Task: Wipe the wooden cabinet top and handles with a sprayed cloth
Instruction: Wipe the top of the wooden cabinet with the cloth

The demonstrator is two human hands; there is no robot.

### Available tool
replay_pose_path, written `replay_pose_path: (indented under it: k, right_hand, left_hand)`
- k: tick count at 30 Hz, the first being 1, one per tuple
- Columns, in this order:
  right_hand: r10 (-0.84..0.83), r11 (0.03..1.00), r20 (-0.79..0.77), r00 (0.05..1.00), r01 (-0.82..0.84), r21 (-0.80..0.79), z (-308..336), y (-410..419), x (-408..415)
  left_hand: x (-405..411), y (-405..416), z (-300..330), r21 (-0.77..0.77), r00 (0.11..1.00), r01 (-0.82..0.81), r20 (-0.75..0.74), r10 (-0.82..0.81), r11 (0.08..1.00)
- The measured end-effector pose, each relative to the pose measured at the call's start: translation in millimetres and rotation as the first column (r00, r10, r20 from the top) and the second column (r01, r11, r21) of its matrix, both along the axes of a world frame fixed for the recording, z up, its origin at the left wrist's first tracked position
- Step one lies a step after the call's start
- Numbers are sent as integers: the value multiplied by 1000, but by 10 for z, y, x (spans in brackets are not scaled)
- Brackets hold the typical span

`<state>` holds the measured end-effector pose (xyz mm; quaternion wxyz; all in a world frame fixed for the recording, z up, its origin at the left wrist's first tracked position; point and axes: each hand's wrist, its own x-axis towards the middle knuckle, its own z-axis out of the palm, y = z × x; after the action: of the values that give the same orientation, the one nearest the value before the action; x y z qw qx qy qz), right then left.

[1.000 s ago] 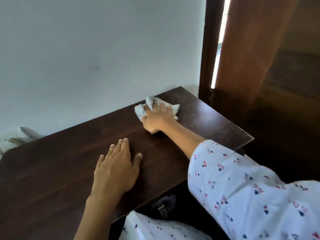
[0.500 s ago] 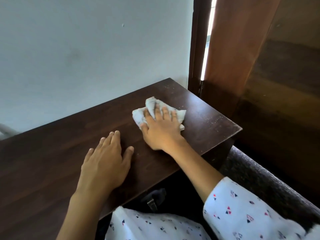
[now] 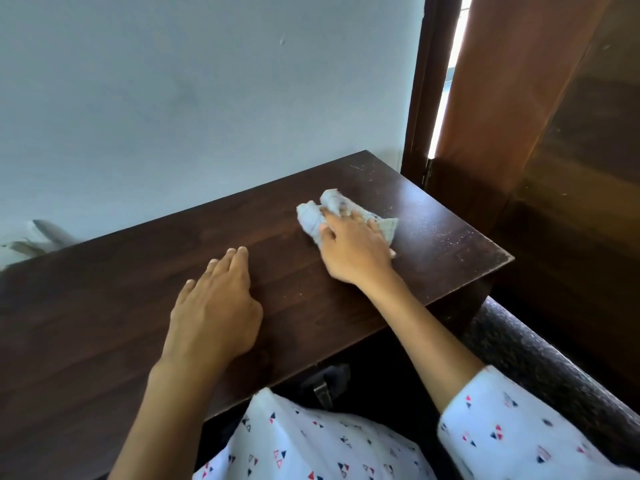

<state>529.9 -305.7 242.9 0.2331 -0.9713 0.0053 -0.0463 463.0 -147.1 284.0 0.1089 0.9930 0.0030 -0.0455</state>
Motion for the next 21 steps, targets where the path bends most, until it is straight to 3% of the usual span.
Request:
replay_pose_path:
  k: [6, 9, 12, 14, 19, 21]
  right_hand:
    - [359, 931, 115, 926, -347, -110, -91, 305, -675]
    - [277, 957, 117, 954, -263, -124, -68, 41, -991]
    - [60, 981, 10, 998, -57, -187, -70, -188, -748]
    - [5, 983, -36, 999, -12, -182, -47, -135, -525]
    - [287, 931, 51, 957, -266, -251, -61, -2, -746]
    - [309, 920, 65, 949, -281, -275, -58, -194, -995]
  left_hand:
    - [-61, 152, 3, -70, 999, -34, -12, 34, 997]
    - [-92, 160, -24, -110, 1000, 10, -11, -12, 994]
    - [-121, 68, -59, -137, 996, 87, 14, -86, 987]
    - [-146, -26, -82, -157, 991, 135, 20, -134, 978]
    - [-202, -201, -144, -199, 978, 207, 33, -205, 958]
    - [-233, -240, -148, -187, 975, 220, 27, -219, 957]
